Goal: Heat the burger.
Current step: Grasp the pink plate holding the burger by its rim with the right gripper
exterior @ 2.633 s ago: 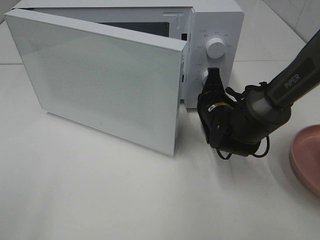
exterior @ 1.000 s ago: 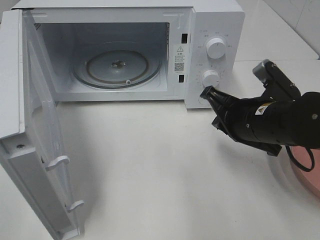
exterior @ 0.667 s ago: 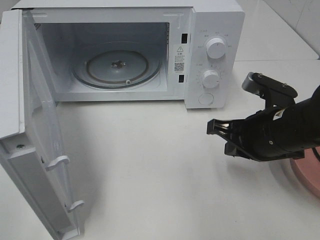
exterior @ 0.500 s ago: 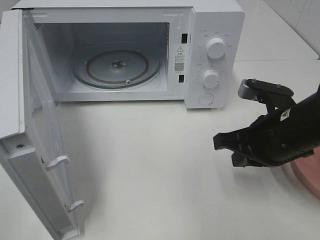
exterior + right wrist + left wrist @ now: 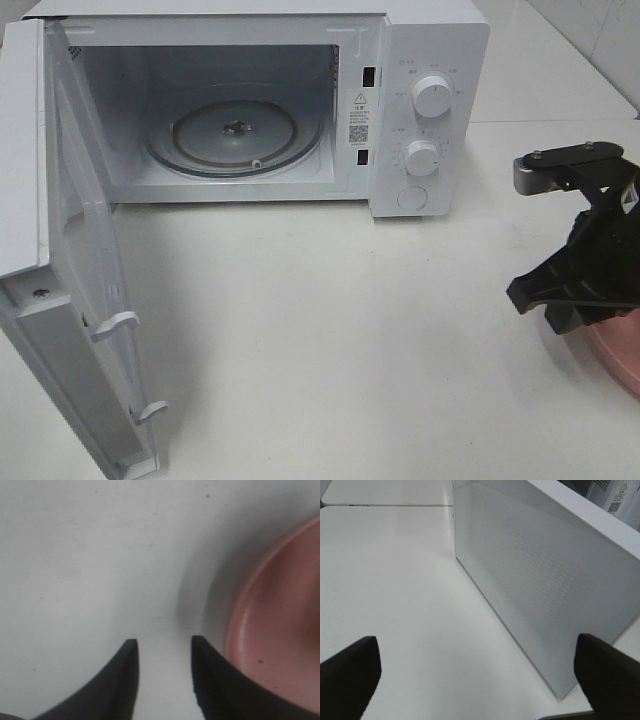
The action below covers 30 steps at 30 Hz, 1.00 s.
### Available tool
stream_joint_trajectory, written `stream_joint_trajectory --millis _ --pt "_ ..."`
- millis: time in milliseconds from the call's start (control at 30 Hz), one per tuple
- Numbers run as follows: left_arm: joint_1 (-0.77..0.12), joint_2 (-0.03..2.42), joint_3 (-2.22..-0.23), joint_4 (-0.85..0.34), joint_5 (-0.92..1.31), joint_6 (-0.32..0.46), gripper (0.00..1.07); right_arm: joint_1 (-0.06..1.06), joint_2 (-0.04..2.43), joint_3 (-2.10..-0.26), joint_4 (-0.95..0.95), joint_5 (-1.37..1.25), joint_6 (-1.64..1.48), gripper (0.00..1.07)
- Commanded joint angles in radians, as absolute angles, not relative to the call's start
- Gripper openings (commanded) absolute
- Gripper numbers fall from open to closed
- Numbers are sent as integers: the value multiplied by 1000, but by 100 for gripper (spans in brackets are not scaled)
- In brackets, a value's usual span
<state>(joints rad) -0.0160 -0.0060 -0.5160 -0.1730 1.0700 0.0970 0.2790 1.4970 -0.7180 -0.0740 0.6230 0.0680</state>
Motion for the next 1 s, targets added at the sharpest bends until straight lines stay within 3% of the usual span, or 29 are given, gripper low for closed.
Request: stream_joint_trajectory --millis 33,67,100,133,433,1000 --pt "-11 -24 -517 -178 1071 91 98 230 1474 -730 -197 659 82 77" --pt "-11 -24 -517 -178 1071 91 98 216 1474 -730 -197 653 82 87" --pt "-11 -24 -517 -178 1071 91 98 216 1474 -730 -197 653 82 87" --pt "-11 -24 -517 -178 1071 91 98 195 1476 -730 -197 645 79 103" --pt "-11 -24 -517 -178 1071 91 98 130 1556 -730 -195 603 114 101" --pt "-11 -24 -517 -178 1071 91 98 113 1727 -730 -203 488 130 97"
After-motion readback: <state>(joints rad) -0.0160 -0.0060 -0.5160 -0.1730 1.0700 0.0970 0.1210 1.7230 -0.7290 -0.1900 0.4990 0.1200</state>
